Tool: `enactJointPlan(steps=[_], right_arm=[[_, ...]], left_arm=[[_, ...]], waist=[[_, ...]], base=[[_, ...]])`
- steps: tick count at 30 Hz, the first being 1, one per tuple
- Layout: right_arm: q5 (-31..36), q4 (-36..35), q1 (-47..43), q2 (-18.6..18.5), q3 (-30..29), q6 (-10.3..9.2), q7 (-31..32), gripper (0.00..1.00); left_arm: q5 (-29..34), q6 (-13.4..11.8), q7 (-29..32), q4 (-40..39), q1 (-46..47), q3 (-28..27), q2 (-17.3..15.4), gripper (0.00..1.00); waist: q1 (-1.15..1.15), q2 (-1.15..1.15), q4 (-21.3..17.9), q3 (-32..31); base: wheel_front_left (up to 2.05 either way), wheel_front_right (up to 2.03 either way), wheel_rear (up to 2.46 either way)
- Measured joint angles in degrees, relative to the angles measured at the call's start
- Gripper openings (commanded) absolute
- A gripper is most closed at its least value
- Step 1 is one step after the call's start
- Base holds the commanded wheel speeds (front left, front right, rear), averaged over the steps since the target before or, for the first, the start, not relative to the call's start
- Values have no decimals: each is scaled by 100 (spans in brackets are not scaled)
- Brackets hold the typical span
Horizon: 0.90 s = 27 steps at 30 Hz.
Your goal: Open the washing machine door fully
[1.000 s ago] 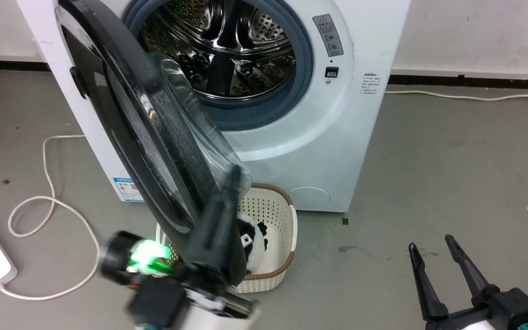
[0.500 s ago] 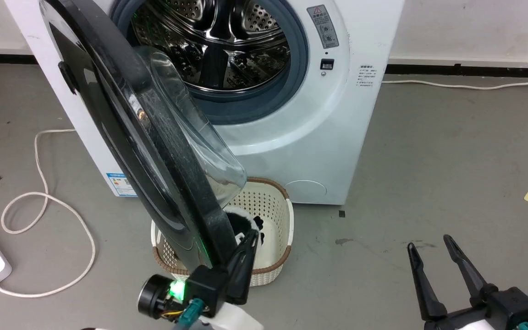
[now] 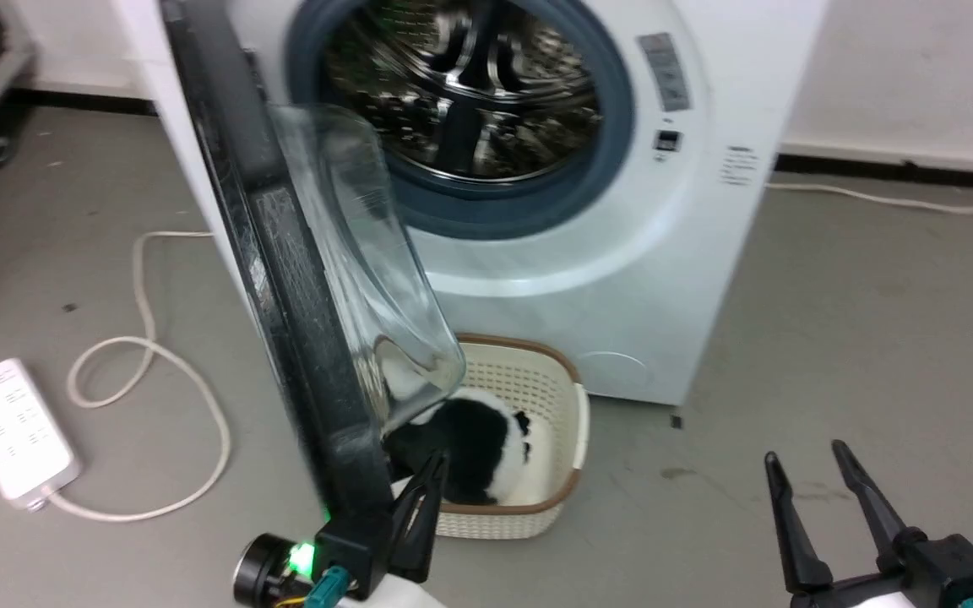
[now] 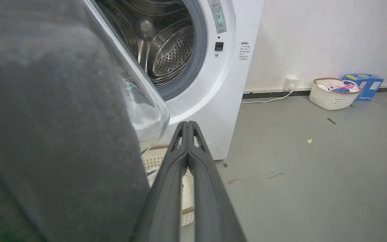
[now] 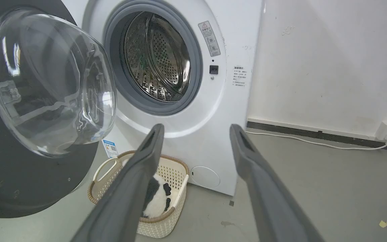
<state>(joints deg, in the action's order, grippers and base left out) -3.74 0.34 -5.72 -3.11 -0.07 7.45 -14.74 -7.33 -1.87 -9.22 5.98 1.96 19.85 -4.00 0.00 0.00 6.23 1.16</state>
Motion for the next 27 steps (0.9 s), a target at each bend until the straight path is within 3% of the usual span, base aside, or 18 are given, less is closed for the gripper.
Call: enactJointPlan(steps=[8,16,27], right_arm=[[-81,23,-85,2,51,-1,0,100],[-41,51,-80,5,138,0,0,100],[302,-26,119,5,188,0,100,100]], left_arm=[[-93,-170,90,-186,-233,-182,-202,0],[-319,-335,265,-366,-279,-719,-491,0],[-979,-349,592,-38,304,-1960,-1360,0]], waist=[[0,0,700,-161],[0,0,1355,-149],[1,0,1512,568]], base=[[0,0,0],[0,0,0],[0,0,0]])
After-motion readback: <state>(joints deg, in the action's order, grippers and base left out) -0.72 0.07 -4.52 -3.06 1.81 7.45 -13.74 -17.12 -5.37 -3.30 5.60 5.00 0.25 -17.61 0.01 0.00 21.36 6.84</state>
